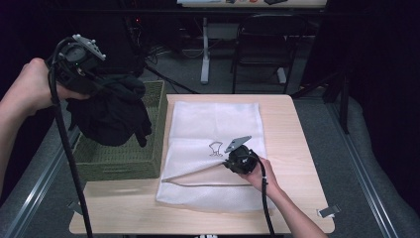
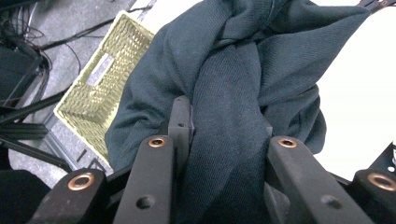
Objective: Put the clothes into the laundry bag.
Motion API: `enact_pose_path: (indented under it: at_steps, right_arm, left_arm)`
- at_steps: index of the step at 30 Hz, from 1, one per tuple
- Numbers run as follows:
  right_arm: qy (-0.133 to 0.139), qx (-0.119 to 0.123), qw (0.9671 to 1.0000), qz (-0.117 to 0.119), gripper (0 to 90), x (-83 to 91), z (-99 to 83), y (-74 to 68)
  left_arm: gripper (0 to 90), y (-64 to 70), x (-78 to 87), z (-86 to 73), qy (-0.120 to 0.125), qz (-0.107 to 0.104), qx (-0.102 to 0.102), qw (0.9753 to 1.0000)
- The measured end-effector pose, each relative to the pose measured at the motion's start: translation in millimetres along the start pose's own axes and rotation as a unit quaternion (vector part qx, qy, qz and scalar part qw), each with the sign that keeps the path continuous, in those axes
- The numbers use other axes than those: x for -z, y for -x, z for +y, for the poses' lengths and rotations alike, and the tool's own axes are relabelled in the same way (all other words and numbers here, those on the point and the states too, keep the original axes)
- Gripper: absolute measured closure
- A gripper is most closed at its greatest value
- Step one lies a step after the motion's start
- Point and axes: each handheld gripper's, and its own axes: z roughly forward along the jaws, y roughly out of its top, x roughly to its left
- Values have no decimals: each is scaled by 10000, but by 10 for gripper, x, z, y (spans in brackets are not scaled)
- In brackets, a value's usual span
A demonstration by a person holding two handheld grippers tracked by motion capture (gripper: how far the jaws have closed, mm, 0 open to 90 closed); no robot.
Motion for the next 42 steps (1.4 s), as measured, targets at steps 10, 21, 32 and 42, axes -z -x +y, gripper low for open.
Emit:
enact_pose_path:
  at_steps: [10, 21, 32, 42]
  right_arm:
    - [-11, -41, 10000, -17, 870, 6, 3, -8]
    - [3, -81, 10000, -34, 870, 19, 4, -20]
    - [135, -13, 9999, -55, 872, 42, 24, 1]
    - [214, -46, 9997, -55, 872, 75, 48, 2]
  left_arm:
    - [719, 197, 104, 148, 76, -118, -309, 9994]
    - [718, 539, 116, 339, 178, -404, -678, 9967]
    - [717, 910, -81, 470, 193, -723, -1090, 9912]
    - [716, 1167, -370, 489, 199, -1031, -1291, 9861]
